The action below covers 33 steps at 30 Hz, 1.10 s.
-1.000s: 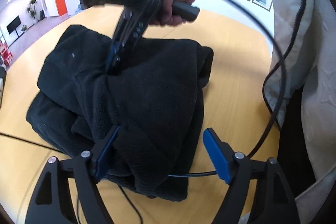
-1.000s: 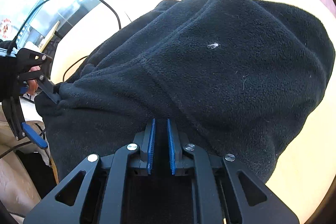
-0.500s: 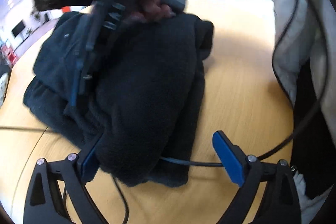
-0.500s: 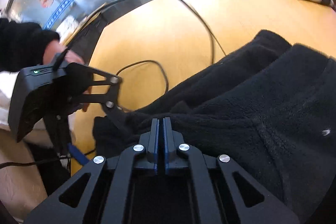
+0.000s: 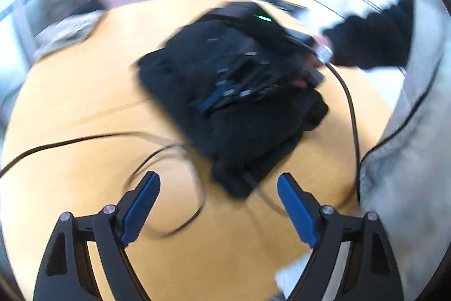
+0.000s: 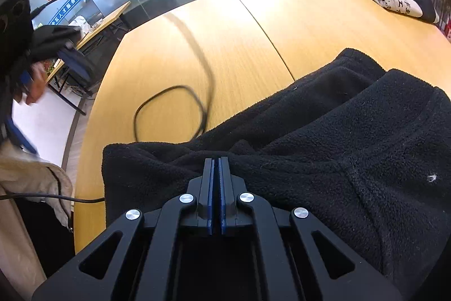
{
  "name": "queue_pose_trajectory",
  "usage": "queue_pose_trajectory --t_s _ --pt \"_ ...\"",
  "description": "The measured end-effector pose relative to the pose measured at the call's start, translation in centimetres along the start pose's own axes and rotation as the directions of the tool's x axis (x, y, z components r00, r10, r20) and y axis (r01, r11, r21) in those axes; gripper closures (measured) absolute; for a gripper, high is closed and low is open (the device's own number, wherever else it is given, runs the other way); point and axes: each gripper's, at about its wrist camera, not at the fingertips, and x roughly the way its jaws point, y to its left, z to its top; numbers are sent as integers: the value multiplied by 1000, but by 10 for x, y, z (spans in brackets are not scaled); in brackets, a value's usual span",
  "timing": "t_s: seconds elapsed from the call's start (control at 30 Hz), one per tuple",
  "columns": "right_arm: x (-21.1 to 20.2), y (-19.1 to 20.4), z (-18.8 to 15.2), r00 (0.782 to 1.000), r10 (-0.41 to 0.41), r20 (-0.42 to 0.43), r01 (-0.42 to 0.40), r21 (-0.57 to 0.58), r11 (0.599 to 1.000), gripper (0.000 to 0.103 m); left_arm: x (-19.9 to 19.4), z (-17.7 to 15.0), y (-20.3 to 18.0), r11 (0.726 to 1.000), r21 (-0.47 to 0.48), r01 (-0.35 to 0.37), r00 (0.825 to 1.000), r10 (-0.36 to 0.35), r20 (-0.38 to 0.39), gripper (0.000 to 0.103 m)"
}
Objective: Fold clothes
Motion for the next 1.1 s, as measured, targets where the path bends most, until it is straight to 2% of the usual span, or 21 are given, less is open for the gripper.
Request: queue_pose_trajectory --t_s 0.07,0.17,0.27,0.37,0.4,0.47,0.53,0.6,0.67,0.73,0.8,0.93,1.1 --pt "-3 -2 -3 1000 1 15 -1 6 1000 101 -30 -24 4 997 -50 -67 997 65 -43 15" --pt "-5 -6 -7 999 8 38 -9 13 1000 101 -54 -47 21 979 -106 -174 982 163 -98 15" --pt "-8 -7 -9 999 4 45 -4 10 1000 101 -78 -66 42 945 -174 -278 956 255 -142 15" --pt "-4 -7 -10 999 1 54 -2 8 1000 101 -102 -85 62 895 -236 -380 921 340 -191 15" --pt "-4 -7 -10 998 -2 56 2 4 1000 101 -104 -85 65 887 -248 -390 917 352 -186 15" --pt "-1 -3 -10 998 -17 62 17 -7 1000 101 -98 -73 62 898 -244 -368 929 344 -135 15" --pt "7 1 -9 997 -35 70 36 -21 999 101 -80 -50 49 928 -217 -302 953 296 -58 15" --pt "9 4 -11 995 -50 82 53 -34 998 101 -54 -27 39 953 -182 -242 969 246 0 15" --pt "6 6 -13 993 -63 96 68 -48 997 100 -16 0 23 977 -155 -148 986 157 50 15" --pt "-2 4 -18 992 -70 106 77 -59 995 99 18 21 4 993 -103 -55 995 64 82 15" --pt "-3 4 -21 991 -68 116 76 -63 995 99 48 34 -12 998 -59 18 995 -12 103 15" --pt "-5 -1 -26 988 -47 149 56 -54 997 99 91 52 -24 992 -54 114 987 -107 120 15" --pt "-3 -4 -25 987 -19 162 24 -29 999 99 115 57 -42 988 63 138 984 -145 106 15"
